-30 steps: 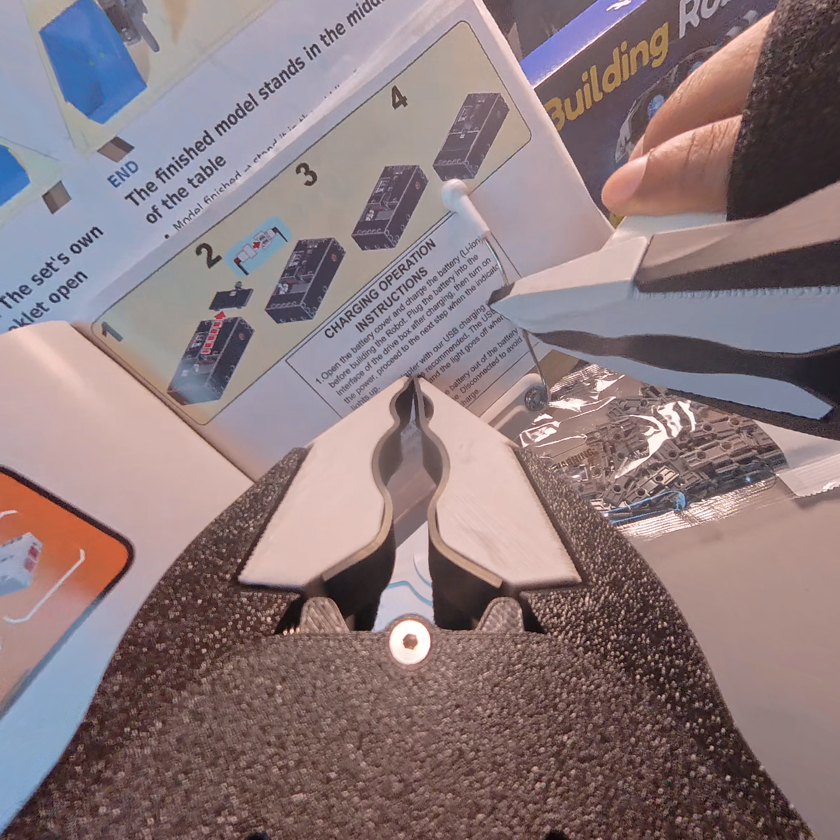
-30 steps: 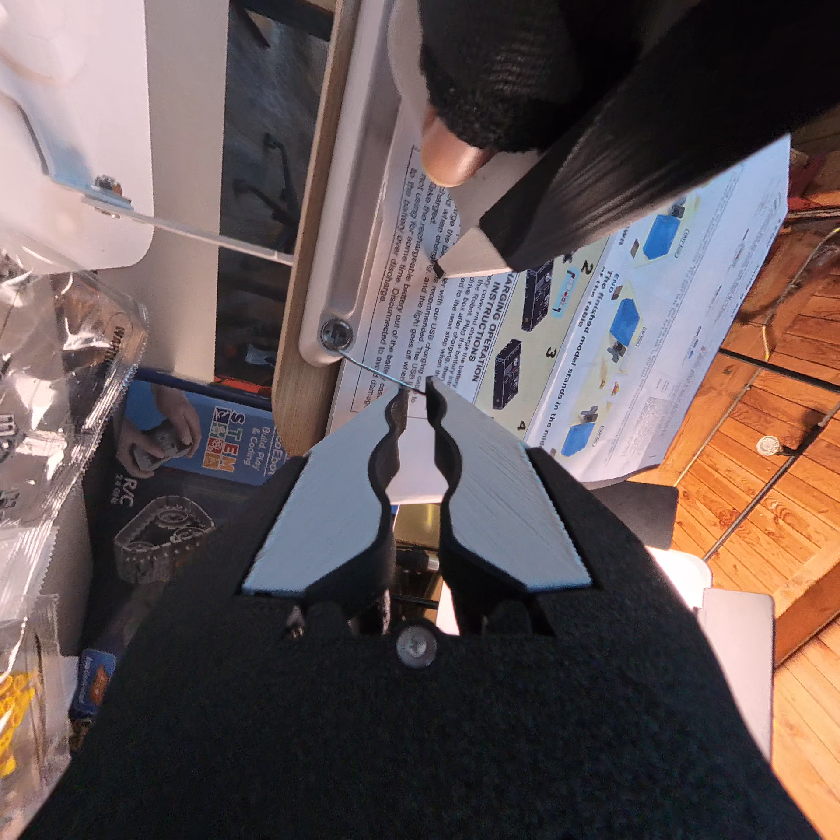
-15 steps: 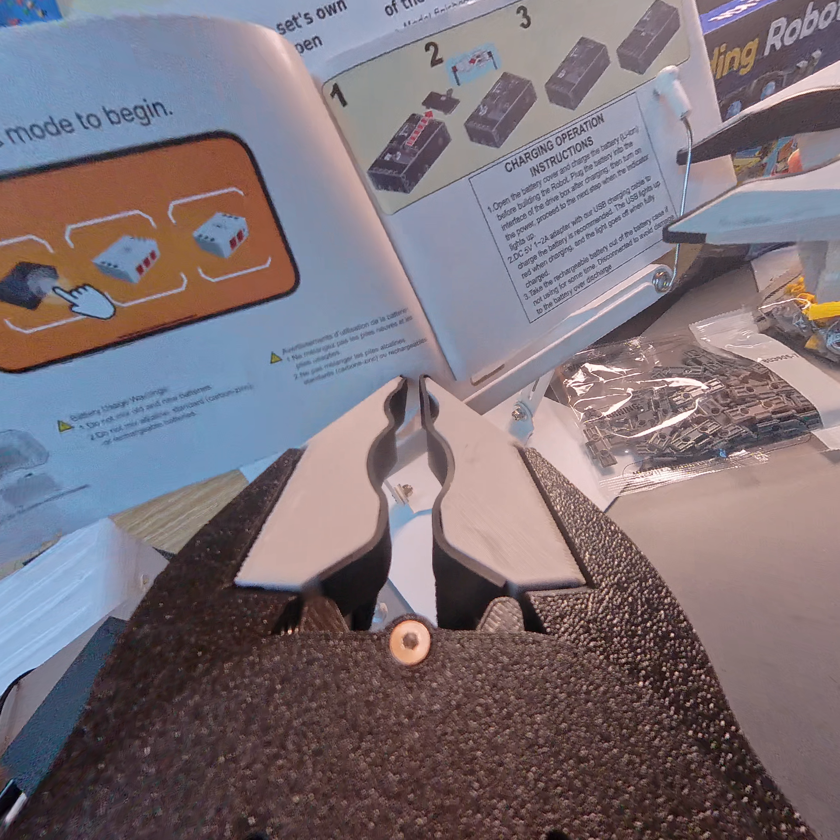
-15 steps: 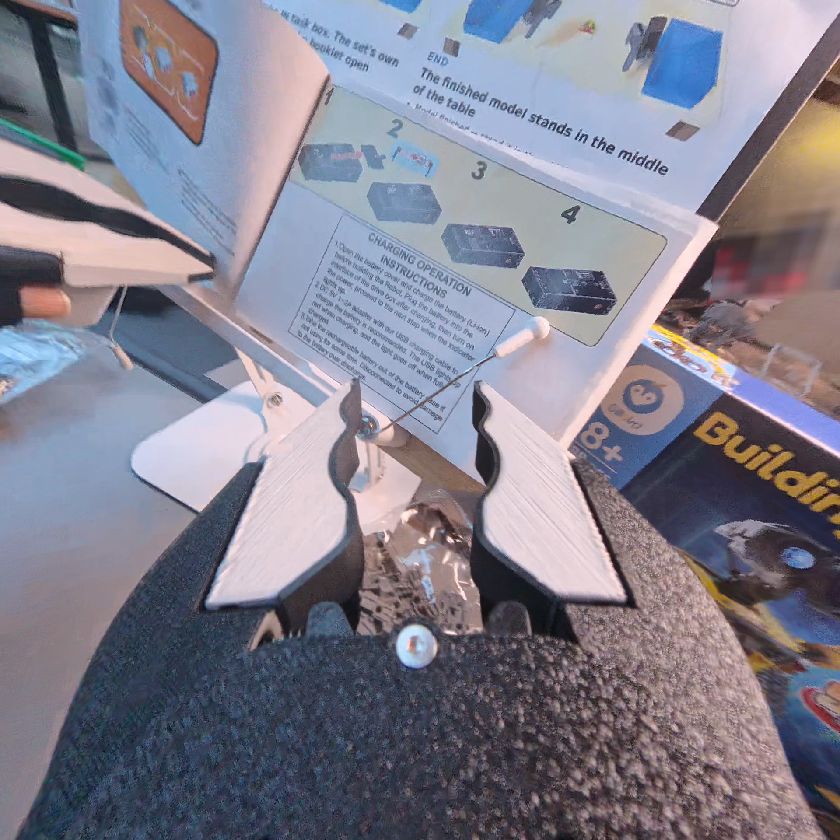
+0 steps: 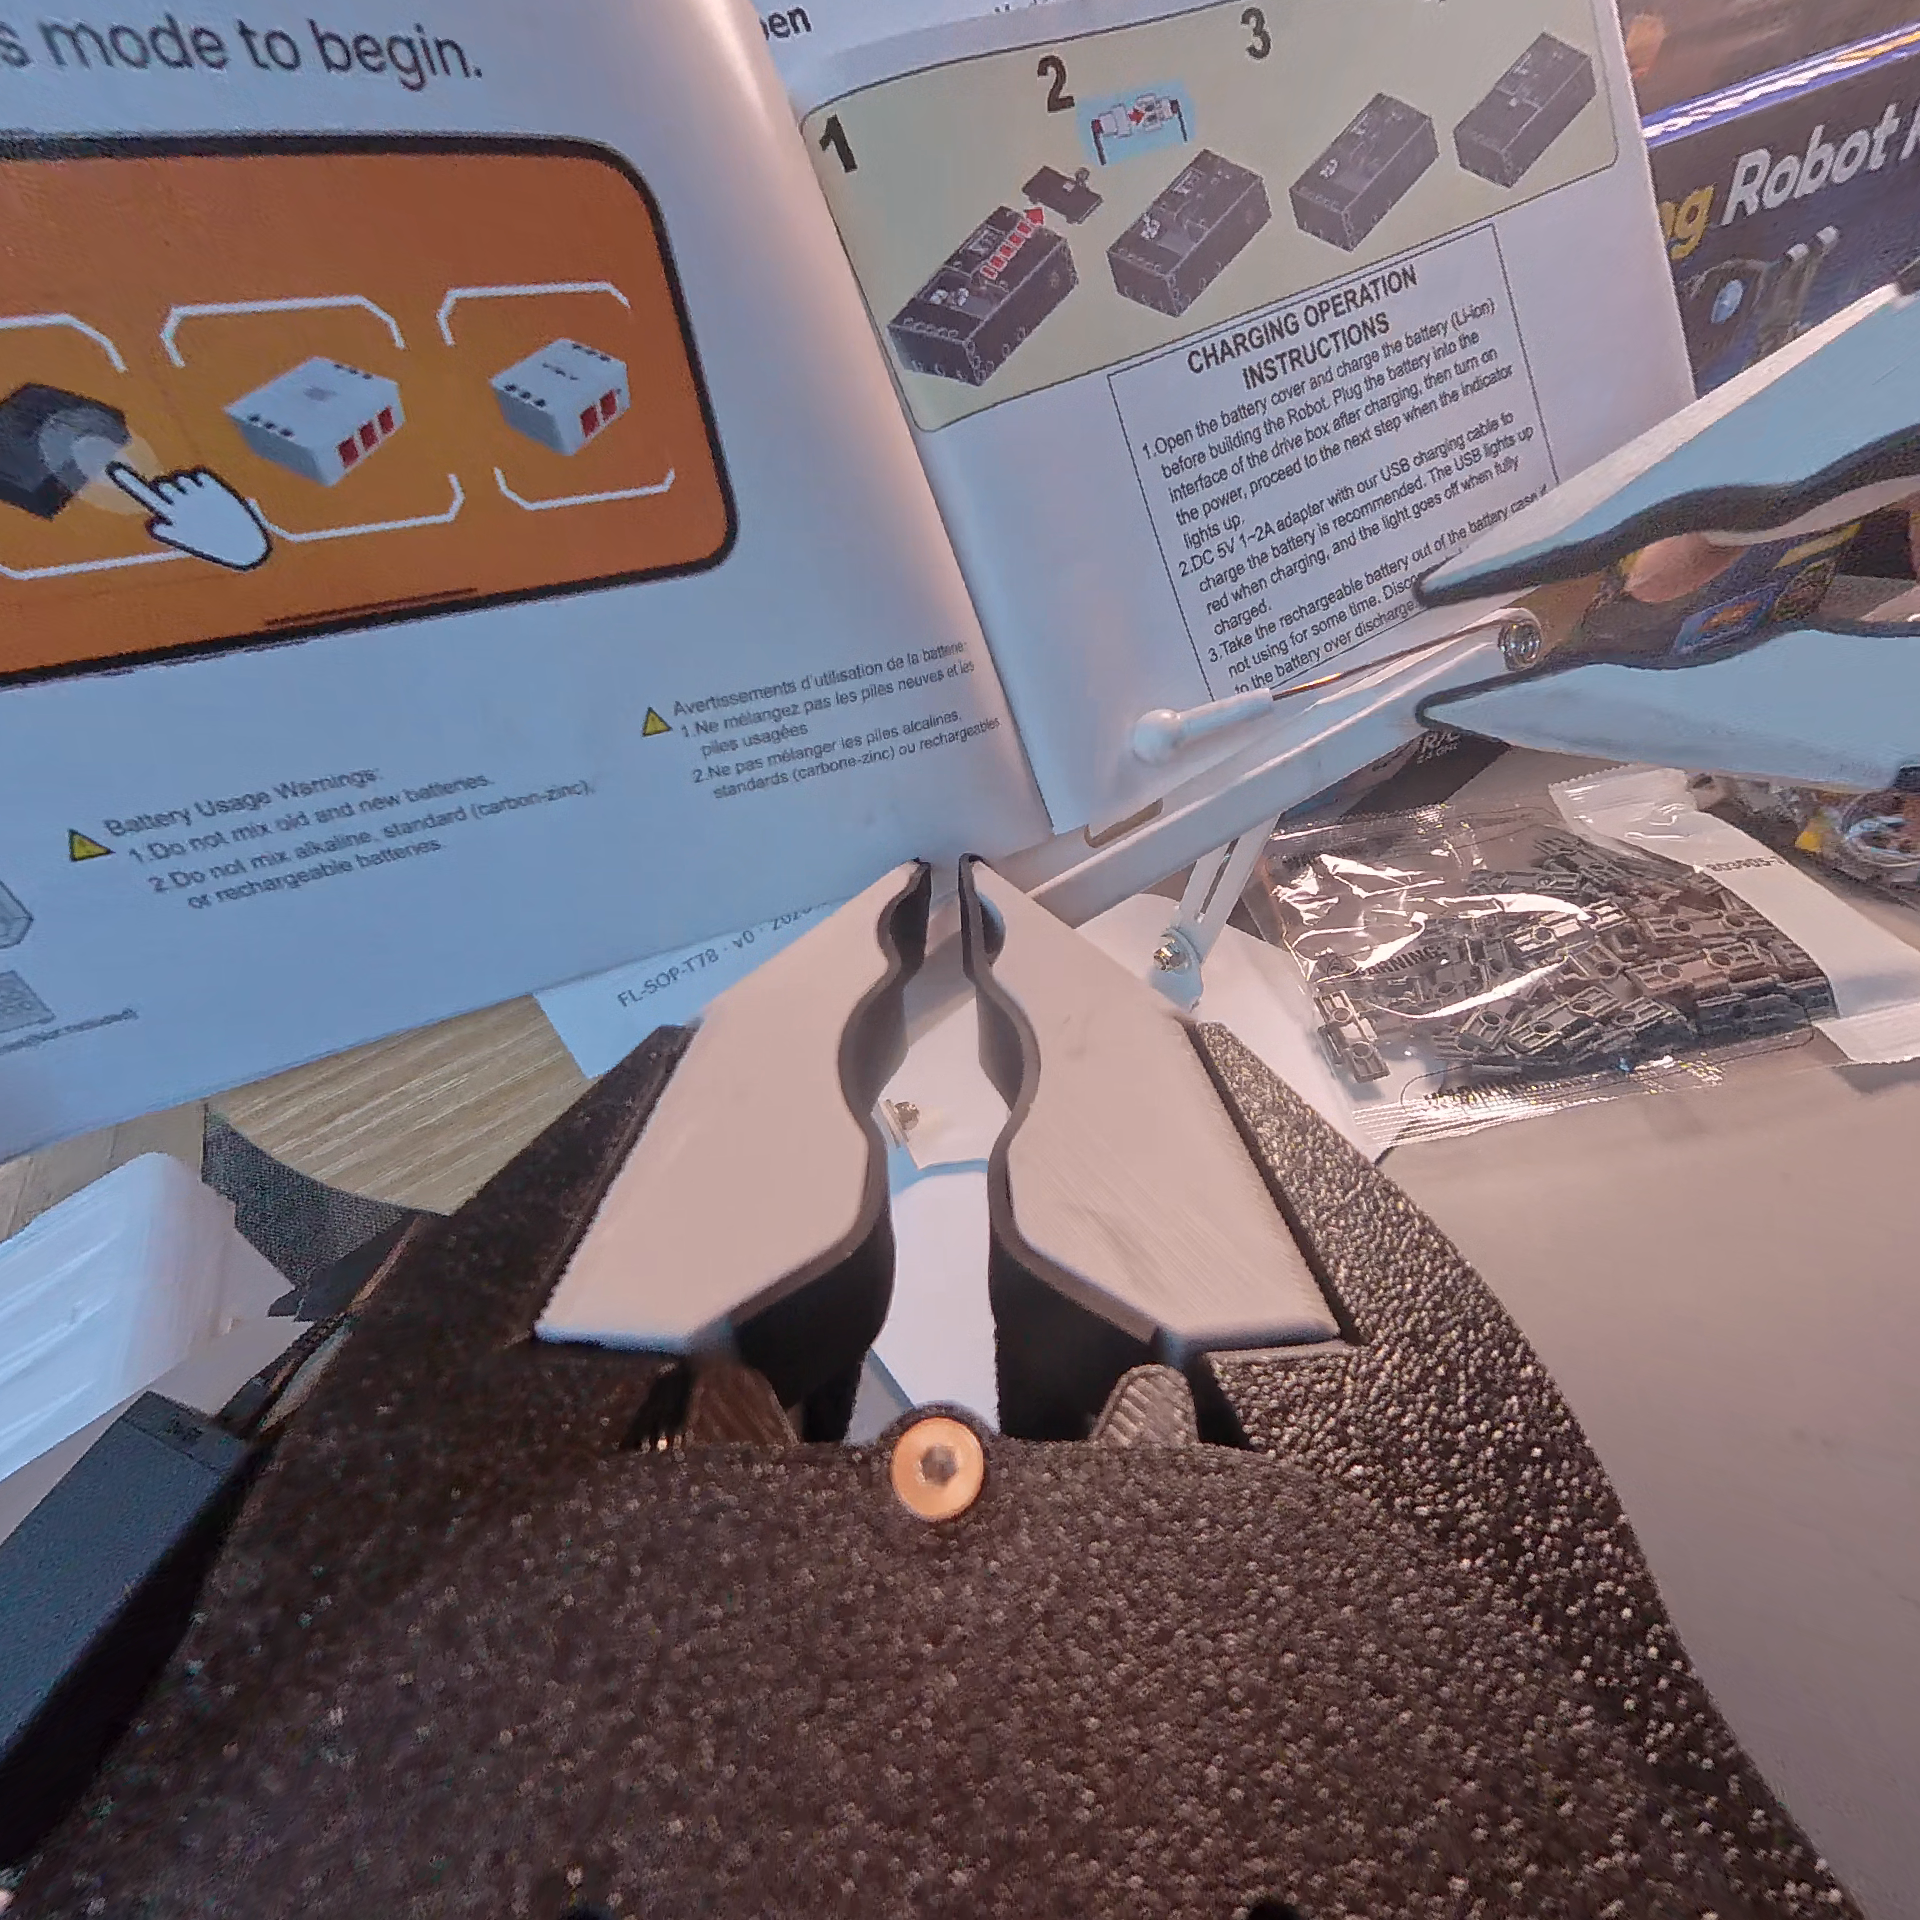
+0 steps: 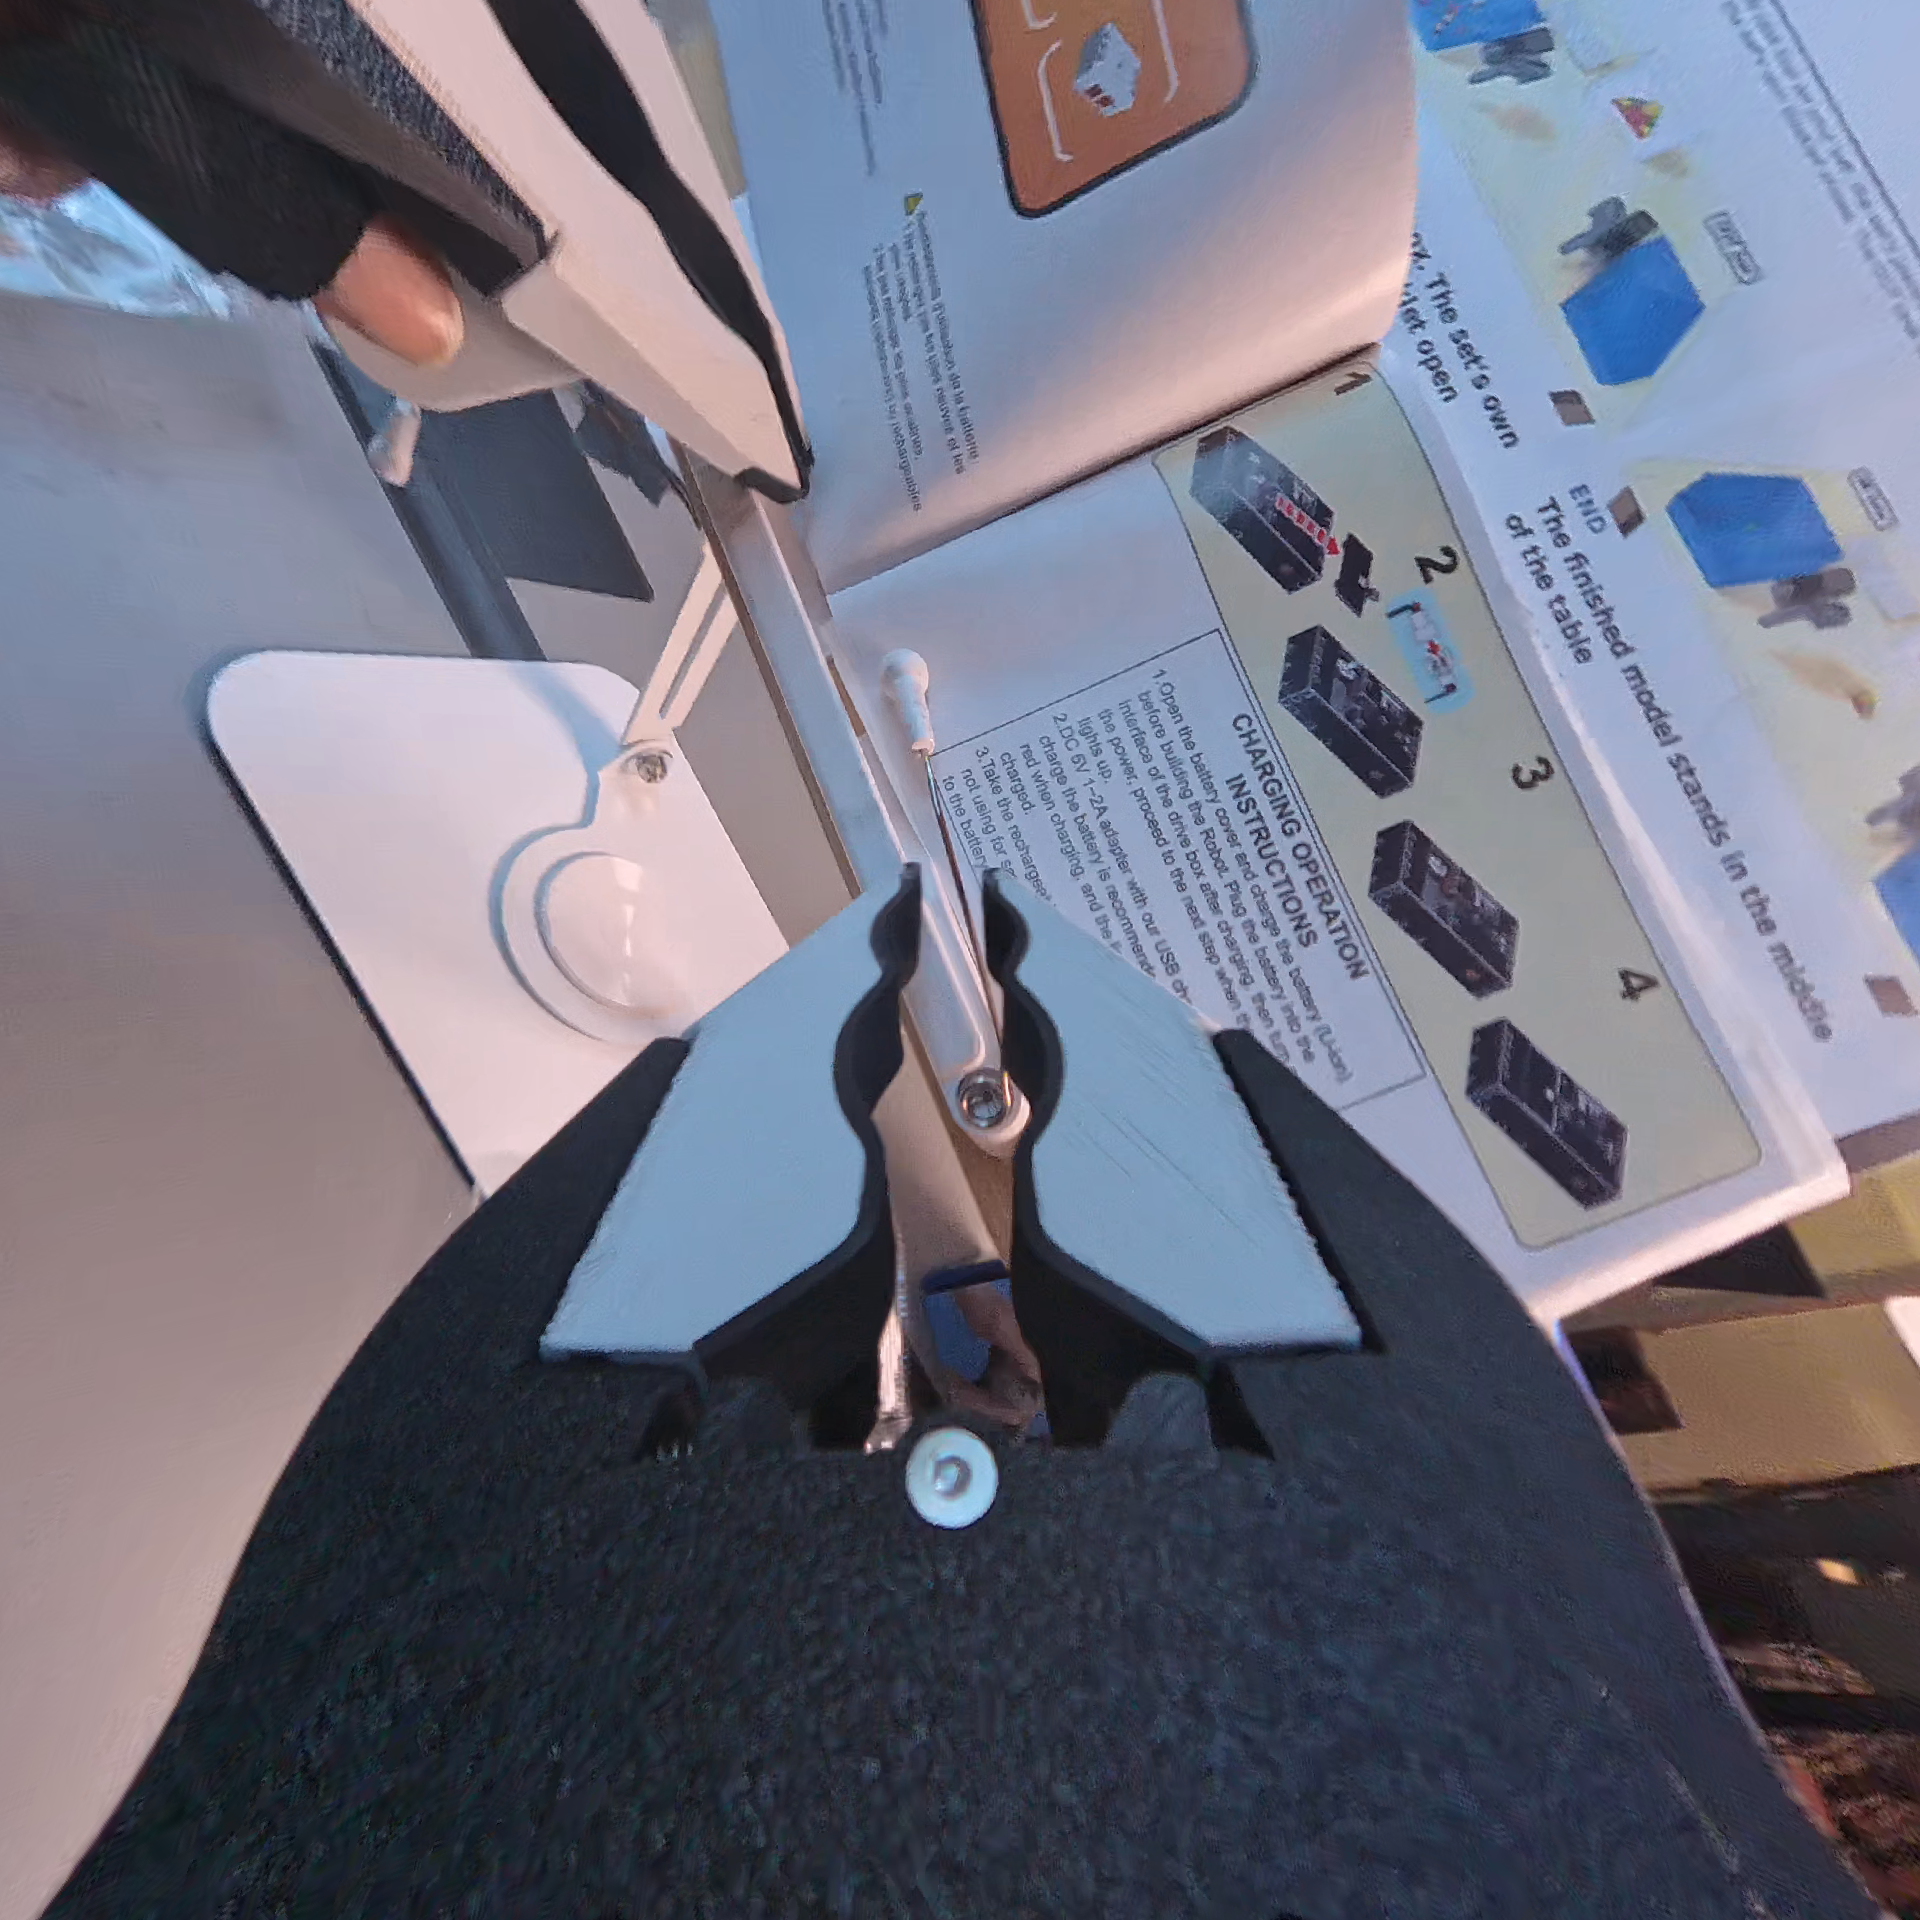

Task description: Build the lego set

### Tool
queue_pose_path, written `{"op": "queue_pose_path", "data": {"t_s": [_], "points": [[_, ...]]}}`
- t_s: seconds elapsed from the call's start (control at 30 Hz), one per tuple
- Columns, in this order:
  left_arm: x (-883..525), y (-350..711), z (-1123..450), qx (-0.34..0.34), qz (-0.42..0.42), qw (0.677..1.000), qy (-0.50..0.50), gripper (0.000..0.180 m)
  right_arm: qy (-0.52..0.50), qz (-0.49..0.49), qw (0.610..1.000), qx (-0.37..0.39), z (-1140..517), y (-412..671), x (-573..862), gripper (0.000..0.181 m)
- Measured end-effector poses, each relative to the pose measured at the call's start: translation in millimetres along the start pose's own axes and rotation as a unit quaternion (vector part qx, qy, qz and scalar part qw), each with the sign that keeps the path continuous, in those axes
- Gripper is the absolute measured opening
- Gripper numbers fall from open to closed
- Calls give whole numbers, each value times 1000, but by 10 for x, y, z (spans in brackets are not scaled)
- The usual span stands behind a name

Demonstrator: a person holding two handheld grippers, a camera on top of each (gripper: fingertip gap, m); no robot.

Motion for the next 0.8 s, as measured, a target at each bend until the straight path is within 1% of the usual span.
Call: {"op": "queue_pose_path", "data": {"t_s": [0.03, 0.07, 0.13, 0.2, 0.23, 0.3, 0.37, 0.53, 0.63, 0.67, 0.7, 0.73, 0.8], "points": [[-1, -6, 3, 2, 3, 1000, -2, 5, -9, -28, 1000, 10, 66, -20, 1, 18], [-1, -10, 6, 4, 7, 1000, -3, 5, -28, -55, 998, 21, 144, -49, 18, 20], [-2, -21, 6, 10, 17, 1000, -7, 4, -88, -113, 989, 29, 309, -155, 106, 16], [-6, -31, 7, 14, 40, 999, -12, 3, -140, -167, 976, 0, 407, -344, 222, 8], [-8, -36, 8, 15, 53, 998, -15, 3, -147, -186, 971, -21, 411, -452, 262, 8], [-6, -33, 12, 14, 70, 997, -16, 3, -139, -199, 968, -58, 347, -642, 288, 10], [3, -10, 36, 4, 71, 997, -18, 2, -149, -185, 971, -37, 301, -700, 298, 9], [4, 117, 186, 16, 74, 997, -26, 4, -147, -189, 970, -44, 183, -747, 339, 1], [-43, 161, 271, 21, 78, 997, -17, 5, -148, -199, 968, -46, 178, -770, 342, 0], [-58, 159, 300, 19, 79, 997, -13, 6, -136, -216, 966, -44, 193, -769, 349, 3], [-66, 155, 335, 19, 79, 997, -11, 7, -116, -238, 964, -37, 222, -753, 352, 16], [-62, 152, 383, 22, 79, 997, -11, 8, -106, -256, 961, -24, 282, -722, 366, 20], [-24, 148, 508, 31, 74, 997, -15, 9, -100, -272, 957, 13, 489, -633, 396, 20]]}}
Point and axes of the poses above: each gripper's, where its closed fingertips meet, z back along the fingers, y out of its top, x = y × z across the jaws, the point moved 9 cm from there along z, back along the fingers, and after that the axes turned 7 degrees about z, right-handed, at the moved point
